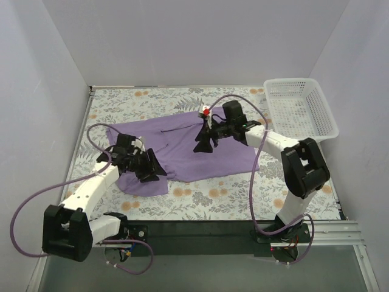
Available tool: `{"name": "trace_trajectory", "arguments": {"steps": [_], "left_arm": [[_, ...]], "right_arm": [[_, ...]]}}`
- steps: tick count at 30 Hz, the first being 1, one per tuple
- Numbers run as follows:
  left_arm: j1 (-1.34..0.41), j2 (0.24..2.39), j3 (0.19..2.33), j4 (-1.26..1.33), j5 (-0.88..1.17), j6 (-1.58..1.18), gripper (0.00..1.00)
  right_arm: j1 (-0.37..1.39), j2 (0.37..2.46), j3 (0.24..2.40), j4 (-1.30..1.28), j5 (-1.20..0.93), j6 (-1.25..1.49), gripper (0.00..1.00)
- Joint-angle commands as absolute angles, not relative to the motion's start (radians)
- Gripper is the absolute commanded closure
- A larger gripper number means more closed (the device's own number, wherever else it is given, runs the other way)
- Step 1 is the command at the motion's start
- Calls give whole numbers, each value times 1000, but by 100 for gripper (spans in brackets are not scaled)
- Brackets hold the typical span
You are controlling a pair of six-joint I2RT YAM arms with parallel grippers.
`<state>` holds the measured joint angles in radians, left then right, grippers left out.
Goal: Fold and stack the t-shirts
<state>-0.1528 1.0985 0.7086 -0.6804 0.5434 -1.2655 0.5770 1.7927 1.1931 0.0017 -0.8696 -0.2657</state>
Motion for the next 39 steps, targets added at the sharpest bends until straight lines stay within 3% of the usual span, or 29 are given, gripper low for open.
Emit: {"name": "trace_trajectory", "arguments": {"steps": [1, 6, 18, 19, 24, 29, 33, 37, 39], "left_arm": [[-319, 1181, 753, -771, 346, -1311, 55], [-443, 1236, 767, -799, 138, -1347, 54], [-575, 1430, 834, -773, 31, -1370, 55], [-580, 1449, 838, -778, 25, -1371, 61], [-614, 1511, 853, -795, -24, -1376, 65], [-644, 1548, 856, -799, -31, -1378, 81], [-661, 1540, 862, -808, -40, -1361, 100], [-664, 1436, 887, -841, -28, -1339, 100], [-664, 1393, 893, -859, -20, -1322, 100]], "right_arm": [[467, 1680, 1152, -37, -994, -339, 31], [342, 1586, 1049, -64, -1040, -359, 31], [224, 1511, 943, -69, -1101, -354, 30], [216, 1509, 943, -69, -1104, -351, 30], [192, 1512, 940, -67, -1121, -347, 30], [170, 1508, 937, -69, -1135, -339, 31], [164, 1488, 939, -115, -1120, -376, 30], [164, 1479, 1038, -544, -1046, -774, 31], [164, 1470, 1055, -659, -902, -921, 31]]}}
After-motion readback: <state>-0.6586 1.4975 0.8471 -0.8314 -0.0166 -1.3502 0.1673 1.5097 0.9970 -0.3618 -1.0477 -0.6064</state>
